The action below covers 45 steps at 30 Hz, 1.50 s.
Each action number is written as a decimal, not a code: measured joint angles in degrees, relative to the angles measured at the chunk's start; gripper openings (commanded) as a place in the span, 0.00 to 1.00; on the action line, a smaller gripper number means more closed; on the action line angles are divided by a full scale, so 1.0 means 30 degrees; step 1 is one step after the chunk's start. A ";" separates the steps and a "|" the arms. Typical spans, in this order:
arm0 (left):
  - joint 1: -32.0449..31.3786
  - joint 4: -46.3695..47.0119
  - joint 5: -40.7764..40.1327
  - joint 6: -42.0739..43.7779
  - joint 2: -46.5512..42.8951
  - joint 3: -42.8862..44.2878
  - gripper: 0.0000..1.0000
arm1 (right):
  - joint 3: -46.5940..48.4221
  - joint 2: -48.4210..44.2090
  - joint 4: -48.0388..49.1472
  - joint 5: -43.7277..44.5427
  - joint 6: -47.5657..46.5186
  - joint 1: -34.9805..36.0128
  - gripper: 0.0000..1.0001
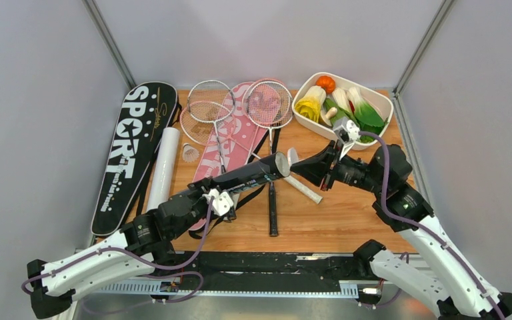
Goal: Pack up the badminton gear
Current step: Close the lid on the shuttle tube.
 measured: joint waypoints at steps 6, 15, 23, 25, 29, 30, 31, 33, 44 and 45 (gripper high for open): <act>0.0007 -0.0182 0.0007 0.0007 0.0255 0.0015 0.00 | 0.0248 0.1086 0.0576 0.0532 0.0117 0.2747 0.00; 0.0029 -0.0765 0.0058 0.0262 -0.0175 0.0015 0.00 | 0.0313 0.1421 0.0721 0.1064 0.0117 0.3716 0.00; 0.0015 -0.0619 0.0852 0.0670 -0.1668 0.0007 0.00 | 0.0313 0.0969 0.1166 0.0787 0.0321 0.3774 0.00; 0.0007 -0.0532 0.1027 0.0707 -0.1851 0.0007 0.00 | 0.0313 0.0940 0.1362 0.0546 0.0459 0.3781 0.00; 0.0007 -0.0474 0.1231 0.0721 -0.1931 0.0007 0.00 | 0.0313 0.0940 0.1668 0.0044 0.0656 0.3789 0.00; 0.0007 -0.0430 0.1311 0.0729 -0.1931 0.0007 0.00 | 0.0313 0.0940 0.1785 -0.0138 0.0743 0.3789 0.00; 0.0007 -0.0408 0.1384 0.0729 -0.1931 0.0007 0.00 | 0.0313 0.0954 0.1923 -0.0372 0.0838 0.3789 0.00; 0.0007 -0.0364 0.1559 0.0750 -0.1967 0.0007 0.00 | 0.0313 0.0976 0.2186 -0.0845 0.1078 0.3789 0.00; 0.0015 0.0131 0.1902 0.1836 -0.2761 -0.0350 0.00 | -0.0051 0.1195 0.3395 -0.2805 0.2499 0.3789 0.00; 0.0015 0.0117 0.1894 0.1858 -0.2718 -0.0350 0.00 | -0.0102 0.1202 0.3402 -0.2805 0.2565 0.3789 0.00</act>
